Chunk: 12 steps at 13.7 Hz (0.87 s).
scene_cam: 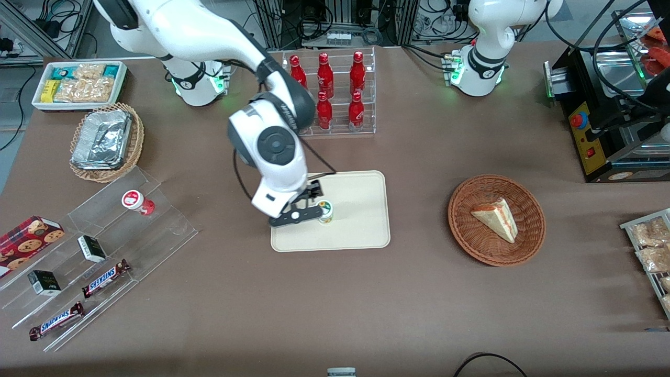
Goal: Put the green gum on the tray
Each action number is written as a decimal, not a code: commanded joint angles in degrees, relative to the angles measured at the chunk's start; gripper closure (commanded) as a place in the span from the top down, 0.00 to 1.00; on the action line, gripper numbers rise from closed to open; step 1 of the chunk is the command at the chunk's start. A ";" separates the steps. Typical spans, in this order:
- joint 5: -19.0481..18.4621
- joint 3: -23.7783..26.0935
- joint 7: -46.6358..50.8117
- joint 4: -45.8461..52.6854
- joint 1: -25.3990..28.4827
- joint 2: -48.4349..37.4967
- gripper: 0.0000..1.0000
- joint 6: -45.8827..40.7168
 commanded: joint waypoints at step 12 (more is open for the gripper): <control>0.08 1.10 -15.59 -5.14 -23.59 -9.68 1.00 -6.15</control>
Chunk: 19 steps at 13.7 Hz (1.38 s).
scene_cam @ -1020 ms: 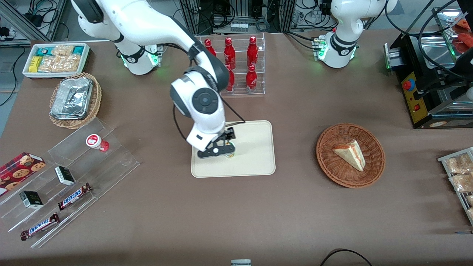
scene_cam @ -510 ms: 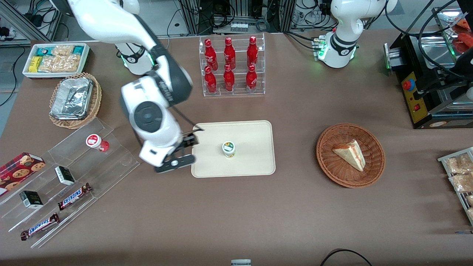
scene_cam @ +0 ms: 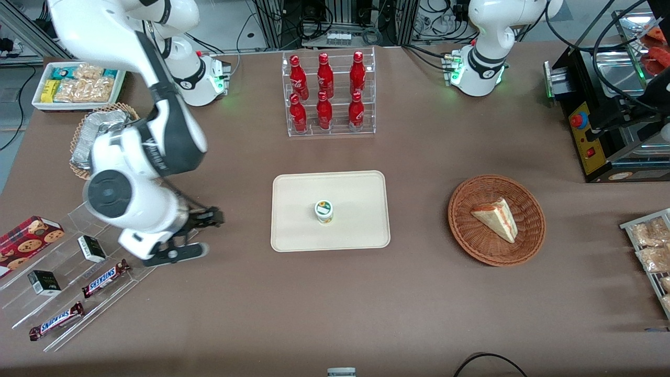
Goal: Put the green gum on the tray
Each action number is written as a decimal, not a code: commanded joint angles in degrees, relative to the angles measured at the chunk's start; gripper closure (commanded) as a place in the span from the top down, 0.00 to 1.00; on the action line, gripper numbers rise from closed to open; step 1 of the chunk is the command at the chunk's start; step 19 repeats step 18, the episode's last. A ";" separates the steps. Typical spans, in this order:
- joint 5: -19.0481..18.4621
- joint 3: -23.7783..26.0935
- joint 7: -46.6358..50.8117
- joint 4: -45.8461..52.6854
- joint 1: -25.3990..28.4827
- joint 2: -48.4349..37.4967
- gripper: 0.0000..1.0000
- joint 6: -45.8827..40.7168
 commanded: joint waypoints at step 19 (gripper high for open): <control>0.08 1.60 -5.53 -9.89 -15.46 -22.99 1.00 -14.54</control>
